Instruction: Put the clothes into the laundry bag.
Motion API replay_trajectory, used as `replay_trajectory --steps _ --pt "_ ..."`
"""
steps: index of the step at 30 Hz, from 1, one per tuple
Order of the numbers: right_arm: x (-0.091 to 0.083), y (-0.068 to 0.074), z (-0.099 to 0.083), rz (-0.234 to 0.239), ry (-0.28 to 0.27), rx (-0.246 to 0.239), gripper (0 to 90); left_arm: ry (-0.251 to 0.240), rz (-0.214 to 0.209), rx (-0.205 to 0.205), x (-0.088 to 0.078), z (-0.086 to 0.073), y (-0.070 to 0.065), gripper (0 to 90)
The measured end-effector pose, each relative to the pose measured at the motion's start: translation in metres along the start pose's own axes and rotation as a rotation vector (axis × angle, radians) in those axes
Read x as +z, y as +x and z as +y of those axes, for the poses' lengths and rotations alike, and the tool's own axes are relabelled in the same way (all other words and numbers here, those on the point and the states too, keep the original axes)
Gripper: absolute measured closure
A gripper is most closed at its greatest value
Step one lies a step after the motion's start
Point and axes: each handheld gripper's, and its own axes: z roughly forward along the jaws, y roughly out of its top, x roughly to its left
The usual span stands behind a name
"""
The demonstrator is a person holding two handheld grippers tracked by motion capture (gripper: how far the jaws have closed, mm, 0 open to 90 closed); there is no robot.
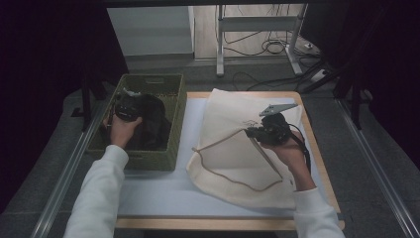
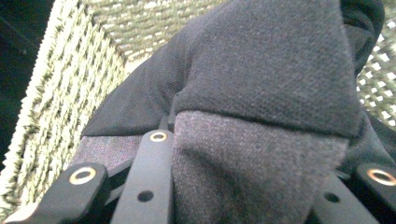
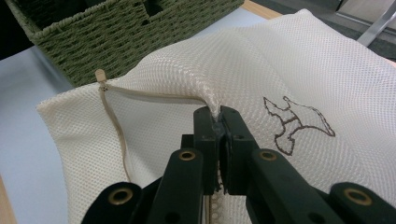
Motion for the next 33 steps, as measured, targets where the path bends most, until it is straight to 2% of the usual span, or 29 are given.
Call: replay_trajectory --steps 3,10,16,28,33 --pt "0.0 0.0 0.0 0.0 -0.001 0.0 86.3 -0.018 -0.006 -0.004 -0.004 0.0 0.001 71.7" --pt "0.0 0.0 0.0 0.0 -0.001 -0.001 86.3 -0.093 -0.02 -0.031 -0.022 0.003 0.005 71.7" --pt "-0.002 0.0 0.0 0.0 -0.003 0.0 86.3 -0.181 -0.023 -0.075 -0.038 0.003 0.013 71.8" --pt "-0.001 0.0 0.0 0.001 -0.002 -0.003 86.3 -0.222 -0.028 -0.082 -0.052 0.005 0.017 71.8" --pt "-0.002 0.0 0.0 0.002 -0.003 -0.001 86.3 -0.243 -0.035 -0.11 -0.058 0.006 0.022 71.7"
